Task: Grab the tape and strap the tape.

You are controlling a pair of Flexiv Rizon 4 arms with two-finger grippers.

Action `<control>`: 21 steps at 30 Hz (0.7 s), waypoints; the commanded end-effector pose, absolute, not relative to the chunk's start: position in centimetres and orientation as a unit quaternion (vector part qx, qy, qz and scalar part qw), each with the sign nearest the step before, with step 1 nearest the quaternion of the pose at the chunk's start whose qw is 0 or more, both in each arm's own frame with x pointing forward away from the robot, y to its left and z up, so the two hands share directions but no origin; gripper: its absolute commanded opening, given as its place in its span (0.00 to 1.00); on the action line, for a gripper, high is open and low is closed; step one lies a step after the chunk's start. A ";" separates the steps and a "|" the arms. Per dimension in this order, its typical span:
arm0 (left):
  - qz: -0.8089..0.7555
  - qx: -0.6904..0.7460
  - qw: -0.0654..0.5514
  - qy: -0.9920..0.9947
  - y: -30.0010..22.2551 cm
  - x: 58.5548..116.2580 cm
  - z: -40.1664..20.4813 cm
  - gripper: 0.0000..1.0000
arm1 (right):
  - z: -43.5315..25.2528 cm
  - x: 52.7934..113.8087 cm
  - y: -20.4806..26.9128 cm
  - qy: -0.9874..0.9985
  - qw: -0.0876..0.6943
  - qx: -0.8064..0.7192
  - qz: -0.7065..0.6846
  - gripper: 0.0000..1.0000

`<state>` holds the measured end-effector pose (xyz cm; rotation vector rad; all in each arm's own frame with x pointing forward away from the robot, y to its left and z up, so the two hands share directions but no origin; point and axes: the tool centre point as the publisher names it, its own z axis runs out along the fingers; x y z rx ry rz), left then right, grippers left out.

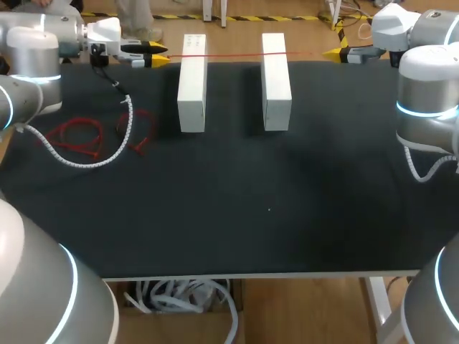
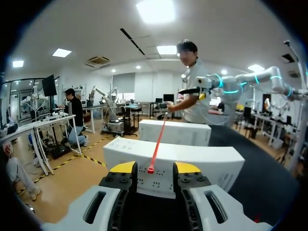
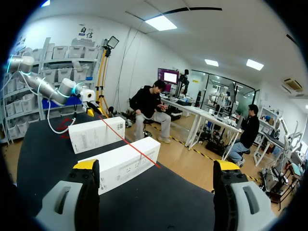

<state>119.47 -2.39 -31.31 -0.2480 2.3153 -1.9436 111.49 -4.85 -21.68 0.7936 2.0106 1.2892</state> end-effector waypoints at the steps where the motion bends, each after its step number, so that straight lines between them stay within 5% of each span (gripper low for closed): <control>1: -0.652 -0.065 0.037 0.754 -2.3 120.6 -32.0 0.31 | -21.7 111.5 -4.9 0.760 0.307 0.300 0.487 1.00; 21: -0.668 -0.067 0.066 0.738 -2.8 120.9 -31.8 0.32 | -21.7 111.5 -4.9 0.760 0.307 0.300 0.487 1.00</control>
